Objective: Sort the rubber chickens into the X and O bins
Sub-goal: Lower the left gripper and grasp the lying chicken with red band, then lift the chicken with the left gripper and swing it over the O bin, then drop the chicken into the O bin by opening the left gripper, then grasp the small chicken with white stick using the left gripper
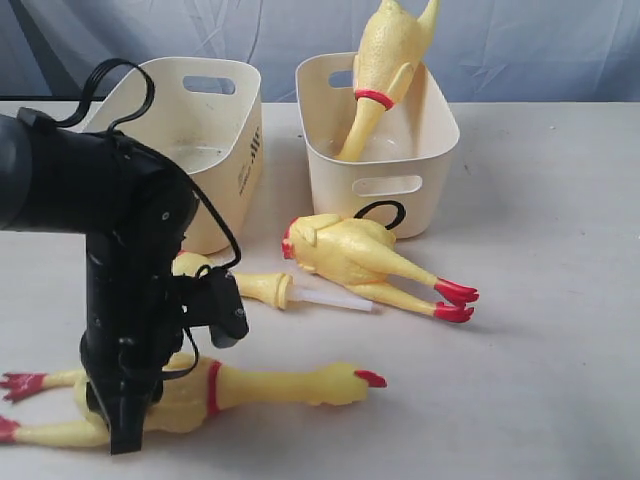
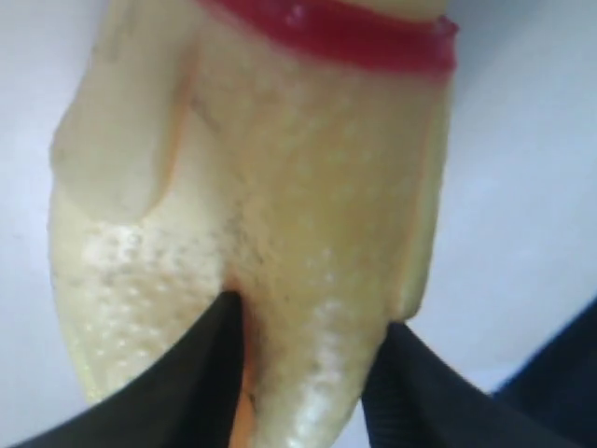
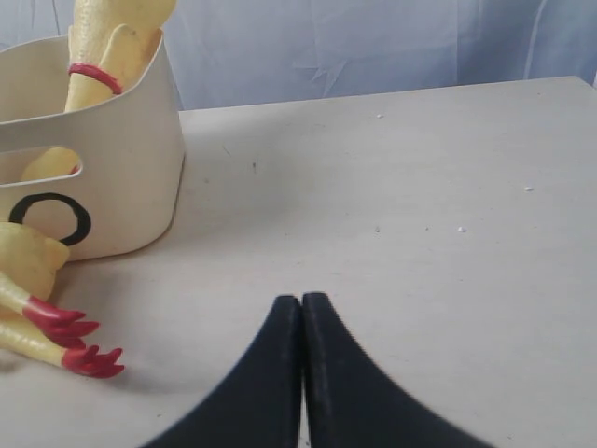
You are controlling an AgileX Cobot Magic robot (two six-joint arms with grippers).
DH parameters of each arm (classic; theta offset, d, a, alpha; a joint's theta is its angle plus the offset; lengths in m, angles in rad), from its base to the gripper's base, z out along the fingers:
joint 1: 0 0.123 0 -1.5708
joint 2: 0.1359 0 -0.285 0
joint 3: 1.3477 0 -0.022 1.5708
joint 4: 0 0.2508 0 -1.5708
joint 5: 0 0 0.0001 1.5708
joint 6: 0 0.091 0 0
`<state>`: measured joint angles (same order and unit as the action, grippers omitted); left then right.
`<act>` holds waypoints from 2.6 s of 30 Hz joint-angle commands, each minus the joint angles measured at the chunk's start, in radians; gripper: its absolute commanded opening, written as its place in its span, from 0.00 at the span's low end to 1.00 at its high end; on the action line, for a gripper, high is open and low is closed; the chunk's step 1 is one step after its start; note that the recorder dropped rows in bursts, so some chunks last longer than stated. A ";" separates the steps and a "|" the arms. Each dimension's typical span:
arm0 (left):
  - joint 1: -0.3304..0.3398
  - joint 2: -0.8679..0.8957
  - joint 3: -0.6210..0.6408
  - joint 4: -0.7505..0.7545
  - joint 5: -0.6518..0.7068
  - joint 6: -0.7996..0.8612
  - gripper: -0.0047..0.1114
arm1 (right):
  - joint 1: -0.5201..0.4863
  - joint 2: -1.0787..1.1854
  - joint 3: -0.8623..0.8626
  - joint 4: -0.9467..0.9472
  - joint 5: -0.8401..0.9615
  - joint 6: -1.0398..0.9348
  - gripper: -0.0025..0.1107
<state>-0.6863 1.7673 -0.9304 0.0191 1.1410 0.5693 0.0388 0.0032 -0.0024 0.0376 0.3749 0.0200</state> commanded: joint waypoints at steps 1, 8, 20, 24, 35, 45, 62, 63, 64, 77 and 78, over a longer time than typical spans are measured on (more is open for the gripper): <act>0.002 -0.052 0.006 -0.253 0.080 0.074 0.04 | 0.003 -0.003 0.002 -0.001 -0.009 0.000 0.02; 0.002 -0.161 -0.075 -0.631 0.080 0.203 0.04 | 0.003 -0.003 0.002 -0.001 -0.009 0.000 0.02; 0.006 -0.232 -0.226 -0.976 0.055 0.279 0.04 | 0.003 -0.003 0.002 -0.001 -0.013 0.000 0.02; 0.006 -0.232 -0.298 -1.149 -0.069 0.373 0.04 | 0.003 -0.003 0.002 -0.001 -0.013 0.000 0.02; 0.027 -0.186 -0.398 -1.508 -1.090 0.878 0.04 | 0.003 -0.003 0.002 -0.001 -0.013 0.000 0.02; 0.167 0.136 -0.539 -1.764 -0.848 0.879 0.04 | 0.003 -0.003 0.002 -0.001 -0.009 0.000 0.02; 0.167 0.089 -0.538 -1.498 -0.620 0.928 0.60 | 0.003 -0.003 0.002 -0.001 -0.012 0.000 0.02; 0.167 0.041 -0.538 -1.321 -0.546 0.921 0.59 | 0.003 -0.003 0.002 -0.001 -0.010 0.000 0.02; 0.165 0.015 -0.538 -1.231 -0.490 0.921 0.59 | 0.003 -0.003 0.002 -0.001 -0.010 0.000 0.02; 0.106 -0.008 -0.370 -0.334 -0.160 0.408 0.53 | 0.003 -0.003 0.002 -0.005 -0.012 0.000 0.02; 0.106 -0.003 -0.353 -0.319 -0.186 0.391 0.53 | 0.003 -0.003 0.002 -0.005 -0.012 0.000 0.02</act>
<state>-0.5739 1.7490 -1.3229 -0.3375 0.9962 1.0018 0.0388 0.0032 -0.0024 0.0376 0.3749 0.0200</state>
